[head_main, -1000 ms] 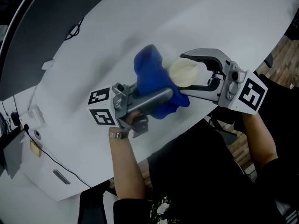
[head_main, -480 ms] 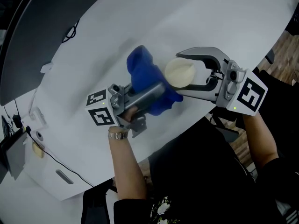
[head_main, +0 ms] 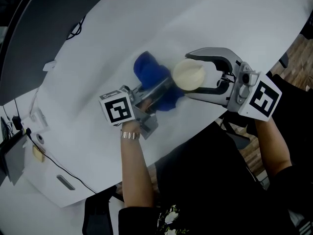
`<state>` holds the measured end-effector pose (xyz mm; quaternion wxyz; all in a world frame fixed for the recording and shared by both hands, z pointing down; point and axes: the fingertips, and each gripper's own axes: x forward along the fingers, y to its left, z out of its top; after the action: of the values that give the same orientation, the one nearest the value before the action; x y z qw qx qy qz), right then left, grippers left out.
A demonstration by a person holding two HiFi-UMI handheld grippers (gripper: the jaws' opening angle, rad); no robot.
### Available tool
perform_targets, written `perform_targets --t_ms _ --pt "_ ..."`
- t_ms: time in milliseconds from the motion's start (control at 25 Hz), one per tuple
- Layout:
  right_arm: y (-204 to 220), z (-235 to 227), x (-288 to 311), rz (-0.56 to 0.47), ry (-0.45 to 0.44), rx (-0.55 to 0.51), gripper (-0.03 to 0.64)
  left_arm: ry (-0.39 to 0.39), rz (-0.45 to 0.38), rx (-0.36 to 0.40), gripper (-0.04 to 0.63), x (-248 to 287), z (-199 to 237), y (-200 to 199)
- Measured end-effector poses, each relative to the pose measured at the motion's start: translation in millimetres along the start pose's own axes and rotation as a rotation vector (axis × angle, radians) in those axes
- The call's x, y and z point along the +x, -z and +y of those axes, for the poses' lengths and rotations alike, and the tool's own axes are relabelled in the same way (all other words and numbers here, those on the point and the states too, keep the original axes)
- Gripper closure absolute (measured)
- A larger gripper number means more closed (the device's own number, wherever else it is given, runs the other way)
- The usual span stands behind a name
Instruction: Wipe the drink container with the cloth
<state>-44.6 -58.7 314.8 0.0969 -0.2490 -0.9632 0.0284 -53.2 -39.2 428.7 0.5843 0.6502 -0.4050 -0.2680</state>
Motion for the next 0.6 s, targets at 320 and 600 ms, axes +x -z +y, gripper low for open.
perform_targets --t_ms 320,600 --pt "-17 -18 -17 -0.049 0.333 -0.038 0.347 0.015 0.001 -0.025 0.552 8 -2 -4" --pt "-4 -8 -24 -0.020 0.628 -0.040 0.347 0.017 -0.013 -0.031 0.552 10 -4 -1"
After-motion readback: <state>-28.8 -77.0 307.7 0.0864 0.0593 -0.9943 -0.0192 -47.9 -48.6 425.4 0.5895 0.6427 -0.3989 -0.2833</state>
